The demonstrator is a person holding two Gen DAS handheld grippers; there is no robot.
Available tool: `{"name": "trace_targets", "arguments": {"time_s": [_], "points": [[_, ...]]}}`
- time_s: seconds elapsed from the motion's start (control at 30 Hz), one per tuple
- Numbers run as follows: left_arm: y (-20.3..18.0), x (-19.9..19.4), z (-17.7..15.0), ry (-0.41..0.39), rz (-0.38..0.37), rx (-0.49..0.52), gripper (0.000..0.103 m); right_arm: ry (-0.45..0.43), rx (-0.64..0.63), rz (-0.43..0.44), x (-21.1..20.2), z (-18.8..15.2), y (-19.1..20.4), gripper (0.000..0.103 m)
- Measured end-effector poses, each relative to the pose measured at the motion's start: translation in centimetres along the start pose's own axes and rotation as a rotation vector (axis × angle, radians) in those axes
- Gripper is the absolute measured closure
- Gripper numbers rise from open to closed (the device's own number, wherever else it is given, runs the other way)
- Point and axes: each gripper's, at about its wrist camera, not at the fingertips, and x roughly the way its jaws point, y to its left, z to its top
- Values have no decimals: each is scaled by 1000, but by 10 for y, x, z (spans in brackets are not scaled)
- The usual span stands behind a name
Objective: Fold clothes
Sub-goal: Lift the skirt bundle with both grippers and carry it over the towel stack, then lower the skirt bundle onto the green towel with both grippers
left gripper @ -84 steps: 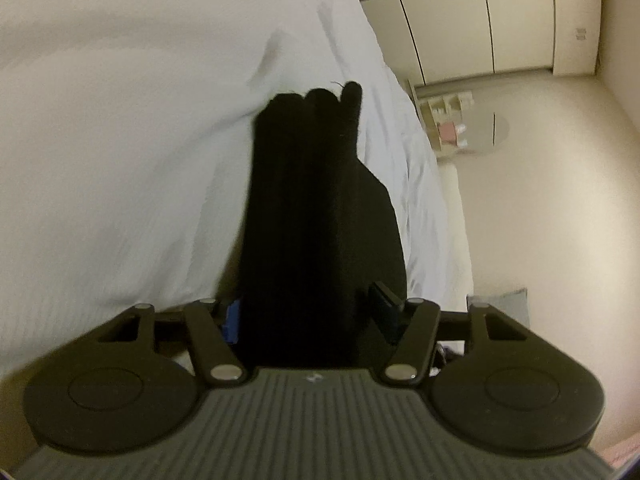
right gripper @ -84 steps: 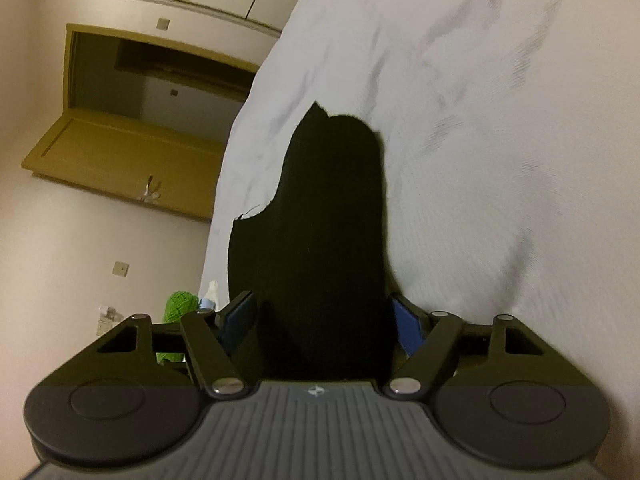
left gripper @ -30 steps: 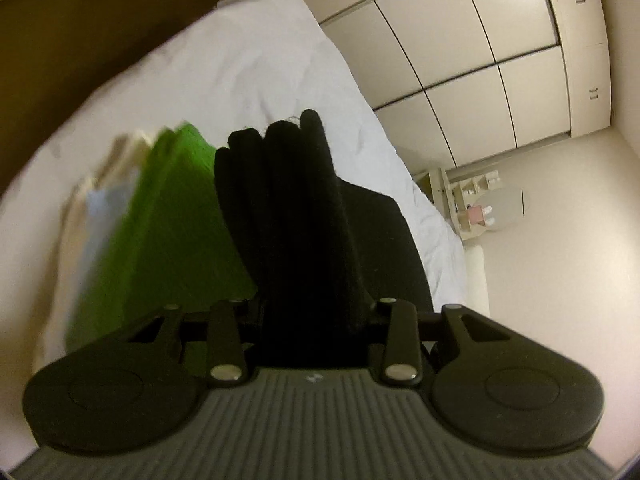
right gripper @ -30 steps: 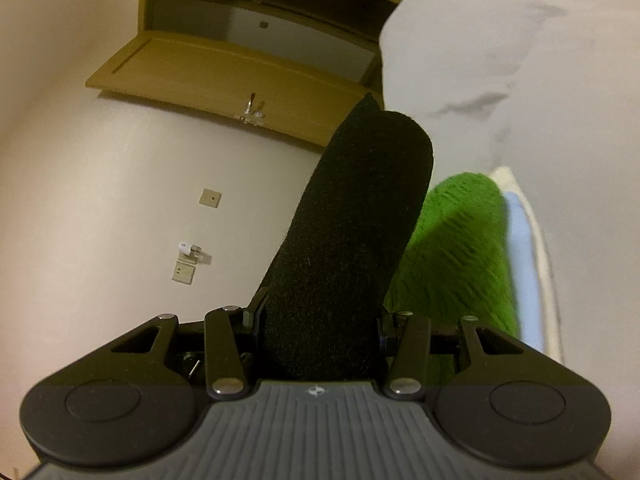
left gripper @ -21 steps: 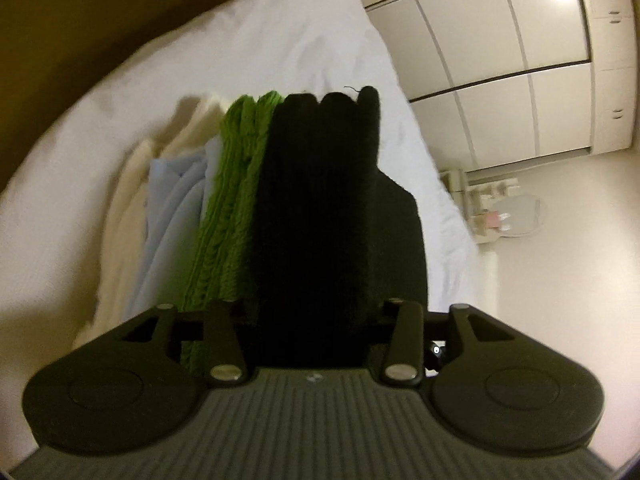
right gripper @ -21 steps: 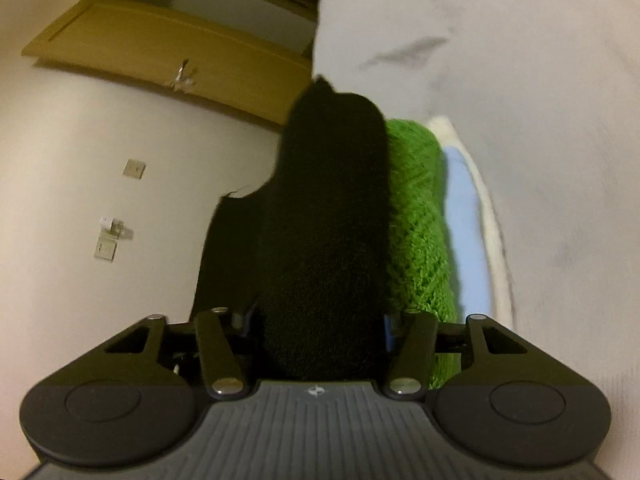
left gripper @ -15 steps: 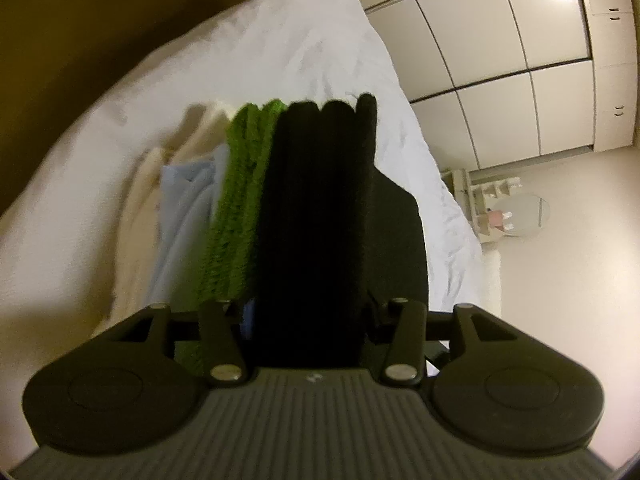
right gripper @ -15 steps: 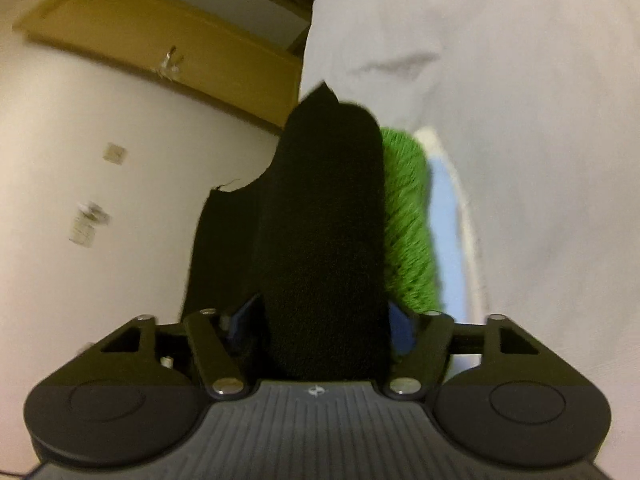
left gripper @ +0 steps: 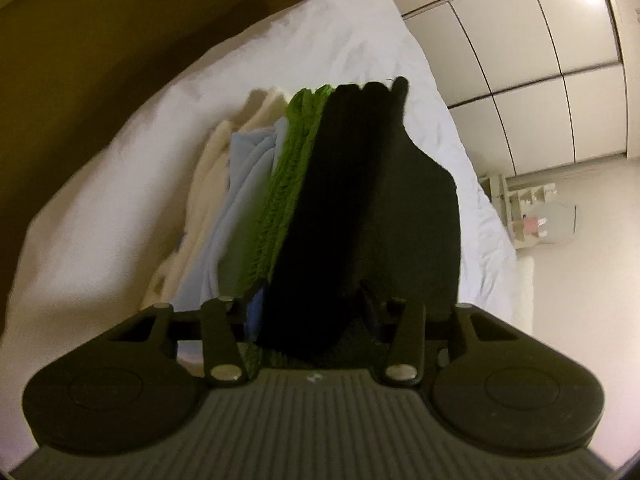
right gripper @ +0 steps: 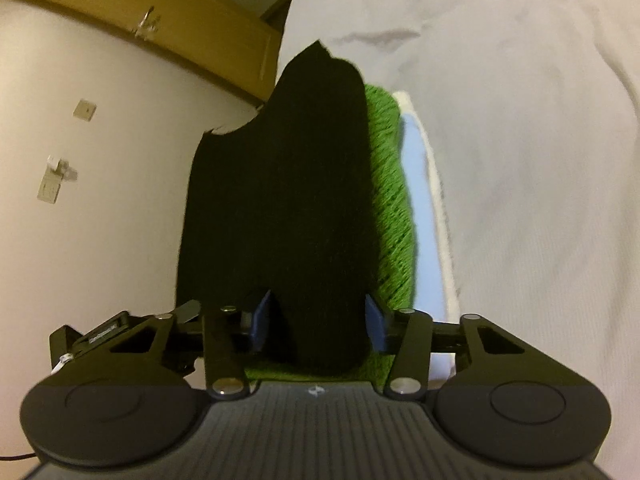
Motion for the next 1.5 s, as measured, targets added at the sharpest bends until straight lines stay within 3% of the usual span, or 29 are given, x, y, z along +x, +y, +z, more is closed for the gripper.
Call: {"name": "trace_targets", "arguments": {"time_s": [0.17,0.23,0.4,0.47,0.63,0.7,0.77,0.83,1.0,1.2,1.33,1.5], "points": [[7,-4,-4,22,46,6,61,29,-38,-17,5,-13,6,64],[2,5,-6,52,83,26,55,58,-119,-116,18,-18,-1,65],[-34,-8,-5,-14,194,157,61,54,-235,-199,15,-10,22,57],[-47,-16,-5,-20,241,210,62,47,-284,-229,10,-6,36,44],[-84,-42,-12,-70,317,336,67,-62,-392,-286,-17,1,53,42],[-102,-43,-16,-82,327,412,67,-126,-396,-291,-29,7,50,49],[-121,-29,-19,-79,335,509,68,-136,-366,-284,-27,15,42,73],[-132,-9,-19,-69,330,566,68,-141,-328,-264,-21,24,32,76],[-125,33,-23,-19,381,576,70,-108,-338,-247,11,26,34,84],[-91,20,-19,-38,374,454,66,-68,-402,-207,36,11,46,83],[-96,24,-14,-39,388,463,64,-61,-502,-234,46,11,56,83],[-109,24,-13,-32,408,461,64,-33,-448,-200,32,33,45,80]]}}
